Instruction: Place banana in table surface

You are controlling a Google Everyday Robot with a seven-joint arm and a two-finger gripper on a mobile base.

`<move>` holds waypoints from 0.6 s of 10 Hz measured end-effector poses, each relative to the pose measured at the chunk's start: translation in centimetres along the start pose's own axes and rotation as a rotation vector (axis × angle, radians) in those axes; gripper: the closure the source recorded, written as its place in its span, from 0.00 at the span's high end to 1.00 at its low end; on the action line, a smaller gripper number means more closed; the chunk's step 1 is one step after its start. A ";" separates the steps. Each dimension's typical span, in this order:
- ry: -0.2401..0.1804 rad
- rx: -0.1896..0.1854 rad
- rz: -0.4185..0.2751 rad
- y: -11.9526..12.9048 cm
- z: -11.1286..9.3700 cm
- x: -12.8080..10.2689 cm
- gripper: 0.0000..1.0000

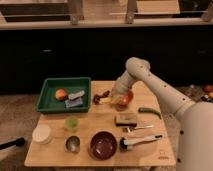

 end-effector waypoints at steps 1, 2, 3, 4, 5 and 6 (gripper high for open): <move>-0.004 -0.003 -0.002 0.3 0.2 0.3 0.02; -0.008 -0.008 -0.006 0.4 0.5 0.2 0.06; -0.012 -0.015 -0.012 0.5 0.8 -0.3 0.07; -0.014 -0.014 -0.012 0.4 0.9 -0.6 0.12; -0.018 -0.013 -0.010 0.6 1.0 -0.3 0.12; -0.022 -0.010 -0.010 0.8 1.0 0.0 0.10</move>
